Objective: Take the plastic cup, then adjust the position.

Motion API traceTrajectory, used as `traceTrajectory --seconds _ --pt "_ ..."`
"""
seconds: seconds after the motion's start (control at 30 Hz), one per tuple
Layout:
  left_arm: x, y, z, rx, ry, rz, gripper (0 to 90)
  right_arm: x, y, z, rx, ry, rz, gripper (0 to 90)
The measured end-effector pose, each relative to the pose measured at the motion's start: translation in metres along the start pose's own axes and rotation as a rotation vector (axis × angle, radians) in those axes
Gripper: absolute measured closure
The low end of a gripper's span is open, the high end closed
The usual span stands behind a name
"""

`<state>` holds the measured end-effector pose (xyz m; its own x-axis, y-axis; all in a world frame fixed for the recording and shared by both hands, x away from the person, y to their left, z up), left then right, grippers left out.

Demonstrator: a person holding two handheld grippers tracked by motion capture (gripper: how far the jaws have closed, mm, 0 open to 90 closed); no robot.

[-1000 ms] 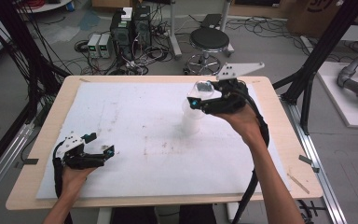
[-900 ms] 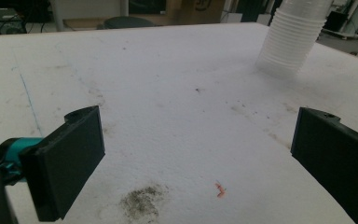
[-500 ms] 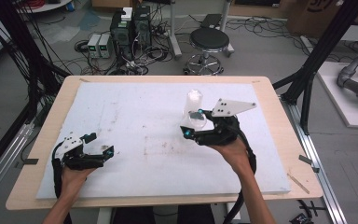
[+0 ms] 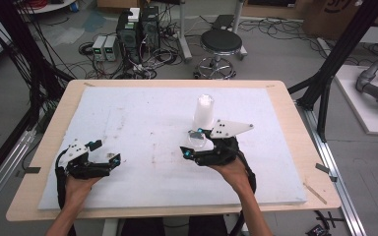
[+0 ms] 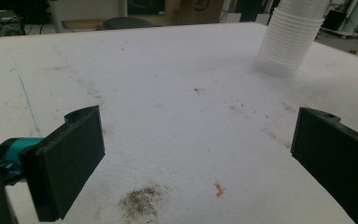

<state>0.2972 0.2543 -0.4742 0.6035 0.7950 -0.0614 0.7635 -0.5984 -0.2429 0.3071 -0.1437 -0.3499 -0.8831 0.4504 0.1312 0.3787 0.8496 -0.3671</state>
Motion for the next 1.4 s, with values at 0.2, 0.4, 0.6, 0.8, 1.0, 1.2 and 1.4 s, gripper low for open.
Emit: traceTrajectory --seconds 0.2,0.4,0.6,0.8,1.0,1.2,1.4 --pt "0.000 0.000 0.000 0.003 0.007 0.002 2.6 -0.002 0.001 0.002 -0.012 0.004 -0.003 40.7" --pt "0.000 0.000 0.000 0.004 0.005 0.001 2.6 -0.004 0.000 0.002 -0.012 0.011 -0.005 40.8" --pt "0.000 0.001 0.000 0.005 0.010 0.012 2.6 -0.008 0.000 0.003 -0.015 0.019 -0.008 40.8" --pt "0.002 -0.004 -0.005 -0.025 0.014 0.040 2.6 -0.011 0.003 0.002 -0.024 0.019 -0.038 40.8" --pt "-0.001 -0.011 -0.022 -0.103 0.029 0.180 2.6 -0.009 0.002 0.000 -0.037 0.001 -0.097 40.8" --pt "-0.023 -0.007 -0.048 -0.143 0.102 0.379 2.6 -0.009 0.000 -0.001 -0.051 -0.011 -0.124 40.8" --pt "-0.051 0.013 -0.069 -0.136 0.171 0.516 2.6 -0.008 -0.002 -0.003 -0.072 -0.011 -0.190 40.8"
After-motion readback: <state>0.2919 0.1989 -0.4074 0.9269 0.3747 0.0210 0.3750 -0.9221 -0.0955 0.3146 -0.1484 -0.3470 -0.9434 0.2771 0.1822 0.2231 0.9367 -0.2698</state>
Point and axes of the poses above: each handheld gripper's, and its own axes: y roughly forward along the jaws, z roughly out of its underside, x roughly to its left, the point moved 1 cm from there along y, roughly forward along the jaws, and after that the axes turned 6 degrees about y, right-handed, at the moved point
